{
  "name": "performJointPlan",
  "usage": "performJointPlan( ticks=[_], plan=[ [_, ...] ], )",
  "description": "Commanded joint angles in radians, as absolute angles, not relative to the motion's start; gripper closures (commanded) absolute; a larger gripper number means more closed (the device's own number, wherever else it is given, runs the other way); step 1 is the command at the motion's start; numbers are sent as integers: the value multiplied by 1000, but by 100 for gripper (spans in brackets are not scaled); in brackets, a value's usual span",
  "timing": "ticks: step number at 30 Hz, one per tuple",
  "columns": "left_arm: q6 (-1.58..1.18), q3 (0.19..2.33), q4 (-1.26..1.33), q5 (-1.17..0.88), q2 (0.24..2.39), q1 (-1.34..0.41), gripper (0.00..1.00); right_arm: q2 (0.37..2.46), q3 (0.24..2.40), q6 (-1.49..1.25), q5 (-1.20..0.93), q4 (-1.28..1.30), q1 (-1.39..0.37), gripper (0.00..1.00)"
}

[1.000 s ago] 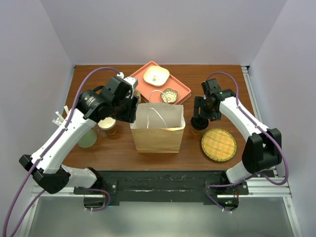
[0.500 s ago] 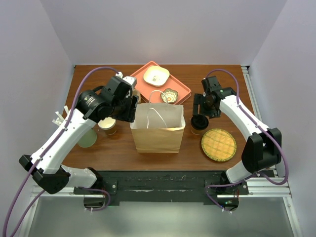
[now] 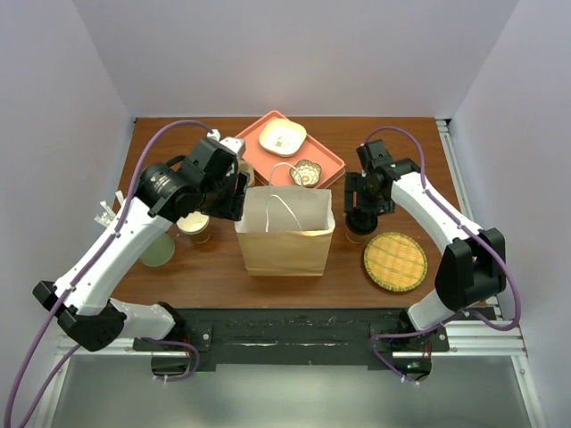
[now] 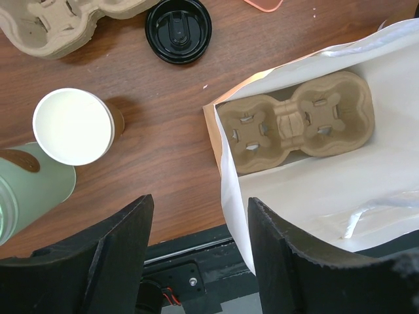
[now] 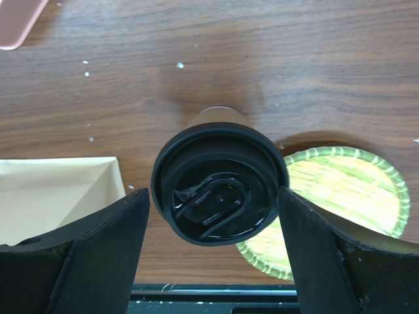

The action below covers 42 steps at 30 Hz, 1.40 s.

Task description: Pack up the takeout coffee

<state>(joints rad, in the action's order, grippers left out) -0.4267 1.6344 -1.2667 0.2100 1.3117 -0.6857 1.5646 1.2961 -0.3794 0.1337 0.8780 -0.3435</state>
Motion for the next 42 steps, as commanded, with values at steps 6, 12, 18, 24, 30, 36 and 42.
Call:
performJointPlan(
  ticks=[6,12,18,24,30,36,42],
  plan=[
    [-434,1638,-1267,222,1285,-681,35,1563,1296,-354,169,900,-354,16],
    [-436,1632,-1264,221,1289,-681,35,1572,1290,-350,172,899,-357,16],
    [-443,1632,-1262,215,1289,-681,35,1578,1261,-351,178,882,-365,18],
    [-453,1626,-1256,209,1290,-681,37,1586,1255,-348,196,870,-368,24],
    [-463,1625,-1253,206,1292,-681,37,1592,1243,-342,209,862,-373,34],
    [-495,1631,-1243,218,1292,-681,40,1565,1322,-321,216,923,-374,44],
    [-512,1625,-1210,199,1313,-681,43,1485,1584,-273,206,1060,-394,51]
  ],
)
